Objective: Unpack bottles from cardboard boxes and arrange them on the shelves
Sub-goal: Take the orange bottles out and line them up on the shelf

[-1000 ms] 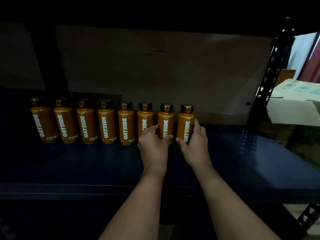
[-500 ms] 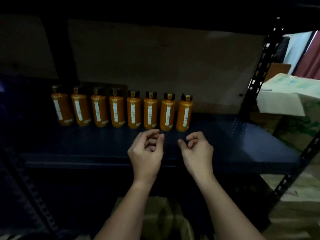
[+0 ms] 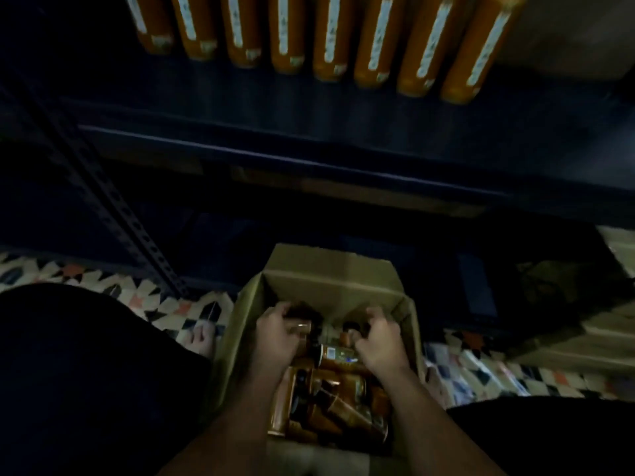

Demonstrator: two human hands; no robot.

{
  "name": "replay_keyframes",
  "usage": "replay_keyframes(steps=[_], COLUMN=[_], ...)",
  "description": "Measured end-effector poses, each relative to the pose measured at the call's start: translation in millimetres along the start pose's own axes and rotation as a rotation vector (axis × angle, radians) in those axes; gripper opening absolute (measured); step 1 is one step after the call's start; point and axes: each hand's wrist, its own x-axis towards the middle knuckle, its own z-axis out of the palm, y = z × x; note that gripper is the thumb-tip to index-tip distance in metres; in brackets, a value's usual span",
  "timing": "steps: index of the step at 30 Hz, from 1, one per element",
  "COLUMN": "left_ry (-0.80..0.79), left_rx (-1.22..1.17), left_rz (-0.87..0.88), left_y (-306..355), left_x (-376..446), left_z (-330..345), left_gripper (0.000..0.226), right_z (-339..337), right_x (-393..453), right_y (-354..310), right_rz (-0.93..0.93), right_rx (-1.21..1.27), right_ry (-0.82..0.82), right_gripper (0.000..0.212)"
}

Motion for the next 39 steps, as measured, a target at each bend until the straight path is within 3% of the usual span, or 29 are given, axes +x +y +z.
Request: replay_keyframes(steps=[6, 11, 13, 20, 25, 32, 36, 39], left_ry=[-0.111, -0.243, -0.283, -0.381, -0.374, -0.392, -0.394, -0.334], left_rx=[0.227, 0.447, 0.499, 0.645, 0.757, 0.838, 0.78, 0.671], left_rz=[-0.144, -0.147, -0.15, -0.229, -0.244, -0.096, -0.024, -0.012], left_y=[-48.8, -60.4, -62.7, -56.6, -50.9, -67.3, -71.4, -73.7], left_x=[9.5, 29.5, 36.8, 48.0, 51.4, 46.0, 45.7, 43.4], left_z=[32.8, 46.6, 50.5, 68.2, 78.8, 93.6, 89.4, 87.6], left_gripper=[0.058, 0.068, 0.07, 0.081, 0.079, 0.079, 0.087, 0.091], right_z=[32.0, 51.5, 58.1, 63.5, 63.9, 58.5, 53.8, 48.9], right_x=[23.1, 40.7, 43.1, 51.3, 55.9, 65.6, 63.8, 60.1], right_y=[17.4, 9.4, 7.9, 4.5, 9.2, 17.5, 17.2, 13.9], right_rz=[-0.067, -0.149, -0.136, -0.168, -0.215, -0.246, -0.283, -0.297], right_rx=[-0.516, -0.779, -0.798, -0.865, -1.019, -0.963, -0.915, -0.889], right_ry=[-0.241, -0.463, -0.52, -0.589, -0.612, -0.559, -0.501, -0.5], right_gripper=[0.071, 0.049, 0.052, 0.049, 0.077, 0.042, 0.042, 0.056])
